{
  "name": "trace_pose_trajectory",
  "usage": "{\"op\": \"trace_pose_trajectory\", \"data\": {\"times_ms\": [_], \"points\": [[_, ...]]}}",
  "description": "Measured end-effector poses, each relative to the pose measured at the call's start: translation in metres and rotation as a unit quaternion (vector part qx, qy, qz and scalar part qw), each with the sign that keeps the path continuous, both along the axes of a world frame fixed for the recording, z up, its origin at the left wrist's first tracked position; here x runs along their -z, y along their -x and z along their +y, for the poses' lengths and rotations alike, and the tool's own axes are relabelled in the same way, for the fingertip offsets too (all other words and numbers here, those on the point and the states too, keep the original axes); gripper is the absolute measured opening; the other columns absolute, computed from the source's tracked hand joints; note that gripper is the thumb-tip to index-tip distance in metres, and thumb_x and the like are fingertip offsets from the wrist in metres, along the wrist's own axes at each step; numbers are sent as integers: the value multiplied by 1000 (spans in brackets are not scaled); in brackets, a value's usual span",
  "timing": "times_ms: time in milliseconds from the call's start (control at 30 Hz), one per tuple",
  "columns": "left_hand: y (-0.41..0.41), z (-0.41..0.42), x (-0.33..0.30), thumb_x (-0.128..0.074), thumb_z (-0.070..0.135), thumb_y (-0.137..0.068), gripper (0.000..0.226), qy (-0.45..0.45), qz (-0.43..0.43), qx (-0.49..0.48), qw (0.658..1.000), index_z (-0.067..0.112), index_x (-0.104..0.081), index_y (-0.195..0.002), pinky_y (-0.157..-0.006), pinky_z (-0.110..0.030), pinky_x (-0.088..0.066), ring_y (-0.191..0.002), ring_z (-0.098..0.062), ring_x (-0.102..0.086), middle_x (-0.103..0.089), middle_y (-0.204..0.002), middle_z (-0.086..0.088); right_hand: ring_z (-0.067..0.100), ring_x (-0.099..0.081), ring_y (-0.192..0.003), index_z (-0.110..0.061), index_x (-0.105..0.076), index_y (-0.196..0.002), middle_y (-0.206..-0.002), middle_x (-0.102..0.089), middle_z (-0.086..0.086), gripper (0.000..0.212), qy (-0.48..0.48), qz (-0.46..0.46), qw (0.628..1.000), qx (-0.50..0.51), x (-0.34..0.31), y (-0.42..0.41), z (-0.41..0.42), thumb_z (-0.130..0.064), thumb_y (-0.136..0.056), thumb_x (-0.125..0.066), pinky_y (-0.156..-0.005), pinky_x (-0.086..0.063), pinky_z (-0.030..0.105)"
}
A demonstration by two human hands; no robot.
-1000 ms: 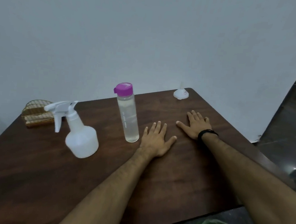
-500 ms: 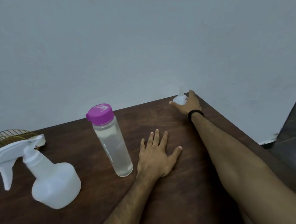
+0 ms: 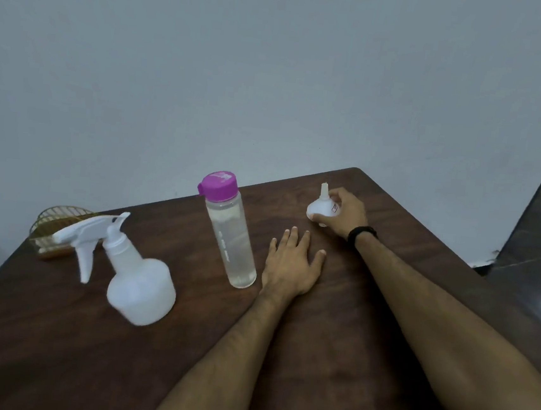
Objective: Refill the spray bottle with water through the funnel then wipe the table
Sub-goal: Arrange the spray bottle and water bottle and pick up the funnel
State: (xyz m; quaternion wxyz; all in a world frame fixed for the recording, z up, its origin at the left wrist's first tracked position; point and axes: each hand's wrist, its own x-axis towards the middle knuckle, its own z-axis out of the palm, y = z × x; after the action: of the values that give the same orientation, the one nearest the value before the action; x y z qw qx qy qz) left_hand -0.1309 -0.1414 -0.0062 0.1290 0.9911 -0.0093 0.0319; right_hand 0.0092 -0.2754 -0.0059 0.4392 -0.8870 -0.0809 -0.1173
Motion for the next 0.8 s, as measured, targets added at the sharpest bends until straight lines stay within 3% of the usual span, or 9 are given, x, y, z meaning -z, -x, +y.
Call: {"op": "trace_pose_trajectory", "data": {"times_ms": [133, 400, 533, 633, 733, 800], "points": [[35, 2, 0, -29, 47, -105, 61, 19, -13, 17, 1000, 15, -28, -157, -125, -45, -8, -154, -26, -14, -20, -165, -13, 10, -56, -97, -20, -63, -117, -117, -65, -1, 68, 16, -14, 1000, -17, 2, 53, 0, -44, -60, -92, -86, -50, 27], [108, 31, 3, -41, 41, -104, 56, 59, -41, 53, 996, 14, -37, -153, -124, -37, -16, -152, -24, -22, -27, -163, -11, 17, -58, -103, -18, -60, -122, -115, -59, 0, 69, 52, -21, 998, -42, 5, 129, -1, -44, -65, -89, -89, -49, 29], [137, 50, 4, -48, 42, -101, 55, 88, -56, 46, 993, 16, -45, -150, -120, -34, -27, -149, -18, -30, -36, -160, -4, 18, -54, -112, -17, -55, -128, -126, -55, 3, 73, 59, -4, 998, -38, 3, 157, 2, -42, -68, -88, -94, -47, 30], [159, 69, 2, -54, 39, -98, 48, 113, -92, 43, 988, 19, -52, -142, -110, -34, -42, -134, -16, -48, -53, -145, 2, 18, -49, -119, -17, -53, -130, -133, -47, 4, 77, 4, -48, 999, 16, -3, 180, 8, -44, -67, -88, -93, -45, 30], [180, 95, -4, -58, 33, -96, 39, 130, -165, 14, 978, 21, -58, -133, -96, -31, -49, -113, -10, -56, -62, -125, 6, 17, -54, -104, -16, -60, -113, -118, -56, 3, 50, -68, -160, 983, 56, -10, 211, 27, -38, -76, -83, -81, -43, 24], [192, 117, -8, -59, 27, -95, 31, 132, -234, -23, 963, 20, -64, -125, -89, -29, -52, -105, -8, -58, -65, -115, 6, 14, -55, -89, -20, -61, -100, -102, -60, -1, 31, -90, -196, 976, 7, -13, 232, 49, -33, -80, -80, -78, -44, 18]]}}
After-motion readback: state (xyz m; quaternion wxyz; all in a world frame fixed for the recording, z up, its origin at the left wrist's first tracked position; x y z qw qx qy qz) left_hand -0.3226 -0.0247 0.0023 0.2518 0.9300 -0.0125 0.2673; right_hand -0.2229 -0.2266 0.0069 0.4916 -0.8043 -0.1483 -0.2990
